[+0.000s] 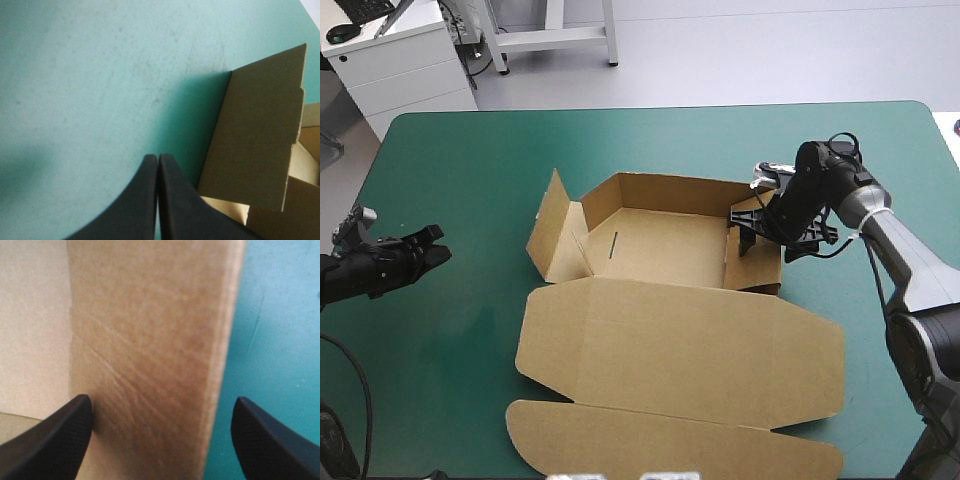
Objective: Fold the box
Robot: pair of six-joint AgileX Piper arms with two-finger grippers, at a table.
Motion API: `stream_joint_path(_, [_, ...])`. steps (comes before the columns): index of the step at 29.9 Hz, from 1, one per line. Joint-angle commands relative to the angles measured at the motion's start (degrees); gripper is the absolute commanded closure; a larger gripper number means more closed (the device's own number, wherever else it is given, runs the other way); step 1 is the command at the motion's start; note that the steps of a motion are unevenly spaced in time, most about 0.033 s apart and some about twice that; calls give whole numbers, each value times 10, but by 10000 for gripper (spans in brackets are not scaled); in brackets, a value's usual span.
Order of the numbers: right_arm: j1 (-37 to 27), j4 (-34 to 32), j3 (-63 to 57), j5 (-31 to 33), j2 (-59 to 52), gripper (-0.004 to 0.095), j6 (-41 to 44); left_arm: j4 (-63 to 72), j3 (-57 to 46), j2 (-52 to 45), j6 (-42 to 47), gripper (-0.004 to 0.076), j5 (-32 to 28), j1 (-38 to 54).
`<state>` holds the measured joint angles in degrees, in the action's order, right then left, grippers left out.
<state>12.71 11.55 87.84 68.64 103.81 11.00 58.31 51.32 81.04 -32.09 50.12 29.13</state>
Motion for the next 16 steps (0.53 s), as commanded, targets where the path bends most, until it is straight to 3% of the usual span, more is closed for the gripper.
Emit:
stream_joint_path(1, [0, 5, 14, 2, -25, 191, -7, 34, 13, -21, 2, 734, 1, 0])
stream_joint_path(4, [0, 4, 14, 19, -25, 267, -6, 34, 13, -21, 2, 734, 1, 0])
stream_joint_path(6, [0, -1, 14, 32, -25, 412, -4, 34, 13, -21, 2, 734, 1, 0])
stream_joint_path(10, [0, 1, 14, 32, -25, 933, -12, 34, 13, -21, 2, 734, 3, 0])
stream_joint_path(16, [0, 38, 14, 32, -51, 909, -95, 29, 13, -21, 1, 734, -1, 0])
